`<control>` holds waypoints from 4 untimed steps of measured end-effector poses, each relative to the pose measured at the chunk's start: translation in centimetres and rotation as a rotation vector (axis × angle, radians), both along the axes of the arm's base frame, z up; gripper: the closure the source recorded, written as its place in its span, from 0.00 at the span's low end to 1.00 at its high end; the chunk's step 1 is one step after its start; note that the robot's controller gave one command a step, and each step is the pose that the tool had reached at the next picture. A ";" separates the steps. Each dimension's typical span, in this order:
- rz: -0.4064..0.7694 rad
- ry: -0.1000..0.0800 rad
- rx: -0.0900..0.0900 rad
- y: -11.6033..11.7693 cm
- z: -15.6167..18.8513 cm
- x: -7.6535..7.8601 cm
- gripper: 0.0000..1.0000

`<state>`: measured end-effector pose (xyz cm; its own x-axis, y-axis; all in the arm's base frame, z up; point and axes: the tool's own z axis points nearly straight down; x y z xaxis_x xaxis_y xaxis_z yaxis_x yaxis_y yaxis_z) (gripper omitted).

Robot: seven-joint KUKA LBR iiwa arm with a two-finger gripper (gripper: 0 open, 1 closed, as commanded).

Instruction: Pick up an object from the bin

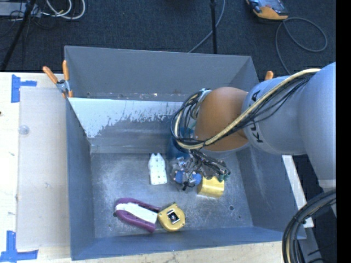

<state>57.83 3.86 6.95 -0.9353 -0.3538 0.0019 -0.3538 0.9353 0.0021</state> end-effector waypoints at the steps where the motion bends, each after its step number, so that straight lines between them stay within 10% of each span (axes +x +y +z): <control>1: 0.001 0.000 0.000 0.0 0.0 0.0 1.00; 4: 0.110 0.008 0.002 -0.1 14.2 0.6 1.00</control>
Offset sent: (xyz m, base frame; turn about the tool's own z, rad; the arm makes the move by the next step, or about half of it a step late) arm -0.0018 0.0034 0.1258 -0.0725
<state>58.43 3.72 21.19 -0.8906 -0.4547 0.0082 -0.4546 0.8906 0.0066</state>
